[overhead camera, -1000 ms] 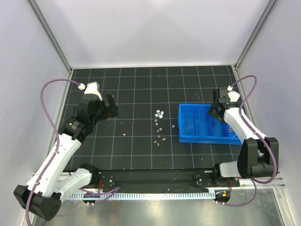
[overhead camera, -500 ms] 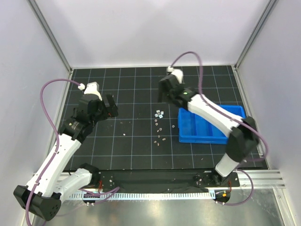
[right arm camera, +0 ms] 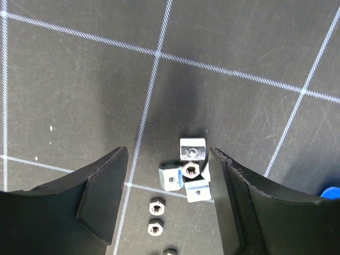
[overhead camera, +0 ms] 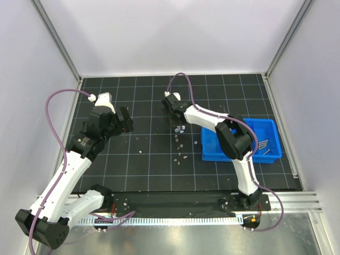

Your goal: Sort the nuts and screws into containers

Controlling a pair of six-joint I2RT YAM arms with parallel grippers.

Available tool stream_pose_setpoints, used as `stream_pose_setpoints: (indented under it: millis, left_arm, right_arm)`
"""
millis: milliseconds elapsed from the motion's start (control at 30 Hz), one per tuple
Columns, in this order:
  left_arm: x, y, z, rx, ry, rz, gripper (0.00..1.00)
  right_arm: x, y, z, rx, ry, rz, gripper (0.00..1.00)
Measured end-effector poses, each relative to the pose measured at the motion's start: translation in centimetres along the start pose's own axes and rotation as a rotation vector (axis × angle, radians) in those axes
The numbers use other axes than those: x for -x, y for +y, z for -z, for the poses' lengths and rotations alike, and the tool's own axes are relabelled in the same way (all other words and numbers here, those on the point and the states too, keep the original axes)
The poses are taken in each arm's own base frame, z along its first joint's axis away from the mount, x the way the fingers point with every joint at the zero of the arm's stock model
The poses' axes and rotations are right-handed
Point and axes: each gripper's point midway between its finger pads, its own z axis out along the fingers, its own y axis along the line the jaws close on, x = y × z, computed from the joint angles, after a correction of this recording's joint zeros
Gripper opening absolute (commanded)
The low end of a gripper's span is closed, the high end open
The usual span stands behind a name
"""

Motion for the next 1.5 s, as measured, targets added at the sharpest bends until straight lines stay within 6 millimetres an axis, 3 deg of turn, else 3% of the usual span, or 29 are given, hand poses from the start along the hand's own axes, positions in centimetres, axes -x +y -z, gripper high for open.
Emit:
stream_pose_setpoints:
  millis: [233,633,733,1000,1167,1267,1367,1467,1500]
  left_arm:
    - [-0.1,0.0,-0.1,0.003,0.005,-0.001,1.0]
    - [-0.1,0.0,-0.2,0.004,0.006,-0.001,1.0]
    - [-0.1,0.0,-0.2,0.003,0.006,-0.002,1.0]
    - [-0.1,0.1,-0.2,0.01,0.003,-0.002,1.0]
    - [-0.1,0.1,-0.2,0.011,0.003,-0.002,1.0]
    - [-0.1,0.1,-0.2,0.011,0.003,-0.002,1.0]
    - [-0.1,0.1,-0.2,0.01,0.003,-0.002,1.0]
    - [-0.1,0.1,-0.2,0.01,0.003,-0.002,1.0]
    - [-0.1,0.1,-0.2,0.01,0.003,-0.002,1.0]
  right_arm:
    - [0.8,-0.2,-0.2,0.021,-0.014,-0.01,0.61]
    - [-0.3,-1.0,-1.1,0.015,0.027,-0.025,0.56]
    - [-0.5,-1.1,-1.2,0.011,0.032,-0.025,0.5]
    - [-0.5,-1.1,-1.2,0.01,0.033,-0.028,0.2]
    - [-0.8,-1.6,-0.6,-0.011,0.048,-0.027,0.18]
    - [0.1,-2.4,1.4,-0.02,0.034,-0.039,0.18]
    - [3.3,-3.7,5.7,-0.008,-0.053,-0.087,0.18]
    - [7.4,-7.8,11.5,-0.019,-0.199,-0.188,0.18]
    - [8.5,-10.1,13.7,-0.035,-0.259,-0.239,0.18]
